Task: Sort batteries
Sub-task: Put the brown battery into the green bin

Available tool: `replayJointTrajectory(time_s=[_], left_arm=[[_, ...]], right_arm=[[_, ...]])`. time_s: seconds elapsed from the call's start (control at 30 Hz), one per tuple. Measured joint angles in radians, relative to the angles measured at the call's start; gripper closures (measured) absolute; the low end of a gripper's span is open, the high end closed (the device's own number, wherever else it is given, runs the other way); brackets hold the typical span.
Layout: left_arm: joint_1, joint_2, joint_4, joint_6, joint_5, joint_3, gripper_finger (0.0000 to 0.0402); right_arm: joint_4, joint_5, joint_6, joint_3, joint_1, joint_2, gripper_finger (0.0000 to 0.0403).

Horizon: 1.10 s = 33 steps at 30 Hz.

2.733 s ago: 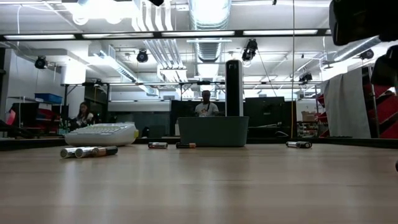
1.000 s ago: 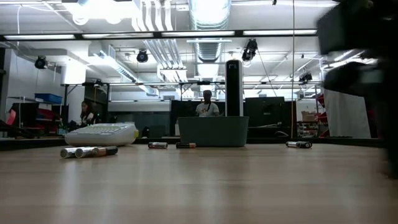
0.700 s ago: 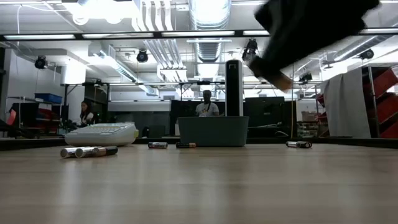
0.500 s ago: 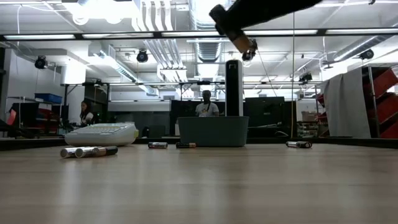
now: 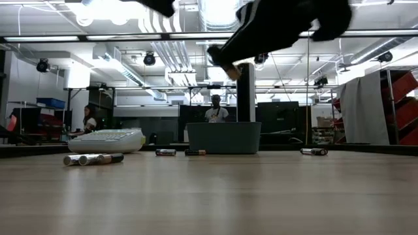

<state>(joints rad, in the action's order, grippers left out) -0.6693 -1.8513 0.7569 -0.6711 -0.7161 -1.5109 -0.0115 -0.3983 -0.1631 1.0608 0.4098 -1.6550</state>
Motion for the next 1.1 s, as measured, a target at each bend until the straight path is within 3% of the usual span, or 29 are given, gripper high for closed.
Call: replayJointTrajectory(time_s=[0.27,0.43,0.67,0.73,0.83,0.97,1.1], left_arm=[[-0.012,0.019,0.152,-0.149,0.050,-0.002,0.0287],[-0.020,0.036,0.166,-0.158,0.041,-0.050,0.0287],[-0.033,0.038,0.131,-0.151,-0.133,-0.059,0.0285],[-0.043,0.038,0.131,-0.149,-0.227,-0.053,0.0283],[-0.057,0.038,0.129,-0.134,-0.405,-0.044,0.0277],[-0.057,0.037,0.113,-0.079,-0.497,-0.032,0.0263],[-0.040,0.037,0.043,0.017,-0.562,-0.032,0.0248]], right_arm=[[-0.037,0.245,-0.065,-0.034,-0.192,0.096,0.0369],[-0.342,0.464,-0.020,-0.129,-0.216,0.107,0.0369],[-0.793,0.507,-0.030,-0.236,-0.165,0.048,0.0369],[-0.868,0.528,-0.037,-0.237,-0.168,0.059,0.0369],[-1.017,0.650,-0.009,-0.237,-0.186,0.059,0.0369],[-1.169,0.793,0.065,-0.233,-0.216,0.059,0.0369],[-1.184,0.856,0.110,-0.206,-0.229,0.049,0.0369]])
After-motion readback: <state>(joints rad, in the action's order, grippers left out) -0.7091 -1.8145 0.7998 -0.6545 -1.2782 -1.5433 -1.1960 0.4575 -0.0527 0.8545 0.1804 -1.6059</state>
